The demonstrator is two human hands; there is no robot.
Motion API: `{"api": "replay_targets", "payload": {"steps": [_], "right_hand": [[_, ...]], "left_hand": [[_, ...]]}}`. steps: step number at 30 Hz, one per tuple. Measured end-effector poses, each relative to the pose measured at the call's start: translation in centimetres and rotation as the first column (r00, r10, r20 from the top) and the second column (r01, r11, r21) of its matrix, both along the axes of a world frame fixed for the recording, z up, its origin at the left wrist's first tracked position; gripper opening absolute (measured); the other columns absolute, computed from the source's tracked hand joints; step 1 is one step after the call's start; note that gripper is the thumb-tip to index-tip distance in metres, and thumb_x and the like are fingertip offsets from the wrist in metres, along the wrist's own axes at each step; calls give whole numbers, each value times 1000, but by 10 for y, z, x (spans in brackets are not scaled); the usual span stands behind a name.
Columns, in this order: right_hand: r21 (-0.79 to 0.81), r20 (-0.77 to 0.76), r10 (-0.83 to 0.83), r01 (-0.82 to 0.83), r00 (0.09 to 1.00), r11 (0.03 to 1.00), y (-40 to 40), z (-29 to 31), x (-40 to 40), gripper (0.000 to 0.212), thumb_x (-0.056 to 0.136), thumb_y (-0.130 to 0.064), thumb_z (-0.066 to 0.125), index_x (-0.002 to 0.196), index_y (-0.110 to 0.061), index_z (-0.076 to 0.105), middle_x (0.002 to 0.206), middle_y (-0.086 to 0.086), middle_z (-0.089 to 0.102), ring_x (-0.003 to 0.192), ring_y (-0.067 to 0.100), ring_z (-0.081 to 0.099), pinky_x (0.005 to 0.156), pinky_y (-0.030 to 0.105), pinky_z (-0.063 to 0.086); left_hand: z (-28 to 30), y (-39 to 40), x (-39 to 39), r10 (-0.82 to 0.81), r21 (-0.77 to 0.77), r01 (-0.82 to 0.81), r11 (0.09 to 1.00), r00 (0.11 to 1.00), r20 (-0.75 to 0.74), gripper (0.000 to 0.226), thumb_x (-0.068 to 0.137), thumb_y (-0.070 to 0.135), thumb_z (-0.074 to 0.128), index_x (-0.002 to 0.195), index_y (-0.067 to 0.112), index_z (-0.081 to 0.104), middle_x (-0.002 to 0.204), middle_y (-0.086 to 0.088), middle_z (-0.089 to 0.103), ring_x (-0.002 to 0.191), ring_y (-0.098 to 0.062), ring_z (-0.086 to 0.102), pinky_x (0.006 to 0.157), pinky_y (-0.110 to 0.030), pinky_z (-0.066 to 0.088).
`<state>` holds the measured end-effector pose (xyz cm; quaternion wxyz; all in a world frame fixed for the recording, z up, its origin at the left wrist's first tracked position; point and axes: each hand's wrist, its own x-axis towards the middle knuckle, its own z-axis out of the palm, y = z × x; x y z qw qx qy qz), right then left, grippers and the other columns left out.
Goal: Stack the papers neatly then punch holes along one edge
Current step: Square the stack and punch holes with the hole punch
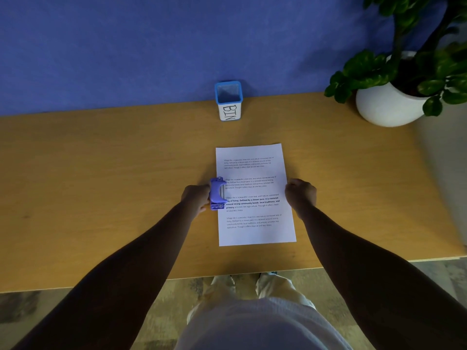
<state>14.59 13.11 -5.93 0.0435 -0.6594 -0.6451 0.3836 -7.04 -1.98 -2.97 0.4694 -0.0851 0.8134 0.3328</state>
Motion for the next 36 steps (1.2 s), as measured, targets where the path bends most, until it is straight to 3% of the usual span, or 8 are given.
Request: {"api": "replay_targets", "payload": {"steps": [4, 8, 14, 17, 21, 24, 29, 36], "right_hand": [[-1, 8, 11, -11, 1000, 1000, -1, 4, 1, 28, 81, -10, 42, 82, -10, 70, 79, 8, 68, 71, 28, 56, 57, 25, 39], [79, 41, 8, -11, 999, 997, -6, 6, 0, 33, 88, -14, 48, 113, -16, 70, 113, 12, 64, 97, 32, 60, 76, 30, 47], [292, 178, 362, -401, 915, 869, -18, -3, -3, 49, 89, -34, 62, 133, -13, 55, 145, 10, 45, 133, 32, 36, 96, 46, 46], [287, 271, 546, -608, 792, 740, -20, -9, -9, 59, 90, -45, 57, 139, -14, 48, 159, 10, 27, 149, 34, 14, 115, 51, 29], [194, 357, 677, -761, 643, 620, -26, -22, -13, 67, 96, -54, 41, 151, -16, 31, 165, 9, 3, 151, 31, -8, 122, 53, 7], [161, 346, 710, -785, 613, 599, -31, -32, -10, 72, 98, -53, 36, 156, -17, 14, 164, 10, -11, 150, 31, -15, 122, 53, -1], [146, 376, 727, -811, 575, 566, -34, -40, -8, 75, 99, -55, 30, 156, -18, -2, 162, 12, -19, 148, 33, -20, 121, 56, -2], [146, 407, 717, -815, 566, 561, -37, -38, -8, 77, 99, -55, 30, 156, -15, -3, 162, 16, -16, 149, 36, -17, 120, 56, -1]], "left_hand": [[0, -3, 0, -18, 29, 19, 999, 1000, -7, 23, 94, 29, 62, 104, 8, 62, 104, -7, 70, 96, -19, 68, 58, -29, 46], [-3, -8, 1, -127, 61, 133, 989, 988, -84, 24, 89, 38, 69, 98, 16, 63, 98, -6, 70, 92, -21, 67, 72, -34, 54], [-8, -14, -1, -234, 79, 251, 965, 956, -178, 28, 84, 34, 76, 65, 23, 59, 87, -13, 65, 81, -23, 58, 81, -39, 53], [-6, -16, -1, -283, 56, 301, 952, 935, -212, 29, 82, 37, 77, 65, 24, 58, 96, -21, 72, 87, -32, 67, 94, -52, 54], [-3, -15, -3, -353, 21, 371, 928, 898, -262, 22, 79, 39, 79, 69, 24, 64, 93, -18, 75, 88, -36, 70, 88, -53, 56], [-2, -13, -7, -409, -5, 425, 905, 868, -282, 16, 77, 36, 79, 78, 22, 70, 92, -12, 75, 85, -31, 70, 85, -52, 58], [-7, -12, -13, -444, -43, 450, 892, 853, -273, 26, 72, 38, 84, 88, 23, 71, 90, -6, 77, 86, -29, 73, 84, -47, 59], [-18, -3, -18, -481, -106, 472, 875, 823, -301, 33, 68, 41, 87, 87, 27, 62, 94, 2, 74, 78, -22, 75, 81, -41, 61]]}}
